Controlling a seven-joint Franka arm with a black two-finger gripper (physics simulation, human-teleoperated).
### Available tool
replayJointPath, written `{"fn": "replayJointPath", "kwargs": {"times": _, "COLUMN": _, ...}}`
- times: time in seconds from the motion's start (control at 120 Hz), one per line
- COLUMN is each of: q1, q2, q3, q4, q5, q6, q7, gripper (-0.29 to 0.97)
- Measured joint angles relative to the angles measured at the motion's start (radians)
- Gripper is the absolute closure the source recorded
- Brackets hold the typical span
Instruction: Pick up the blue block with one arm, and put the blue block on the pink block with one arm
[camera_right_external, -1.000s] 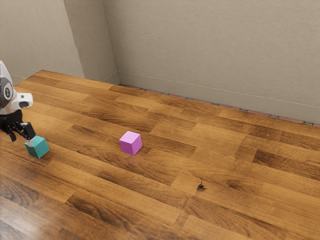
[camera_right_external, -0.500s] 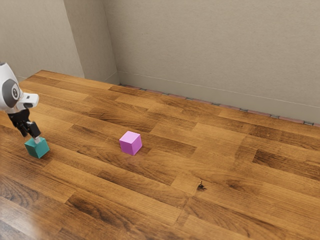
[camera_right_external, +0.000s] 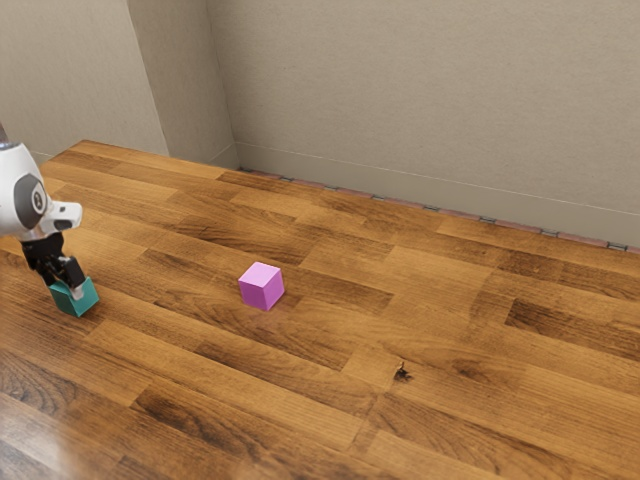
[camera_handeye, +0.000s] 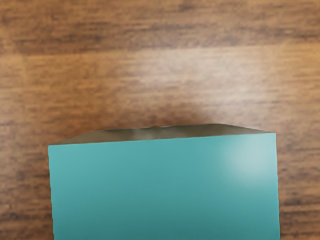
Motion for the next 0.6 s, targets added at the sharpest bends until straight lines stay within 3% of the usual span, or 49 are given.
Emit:
{"fn": "replayJointPath", "kwargs": {"times": 0.433, "q1": 0.004, "q2": 0.037, "q3": -0.014, "q4": 0.031, "q5": 0.000, "q6": 0.002, "q7": -0.024, "gripper": 0.00}}
{"fn": "replayJointPath", "kwargs": {"times": 0.6, "q1": 0.004, "q2": 0.043, "q3": -0.019, "q4": 0.033, "q5": -0.001, "q6": 0.002, "q7": -0.029, "gripper": 0.07}}
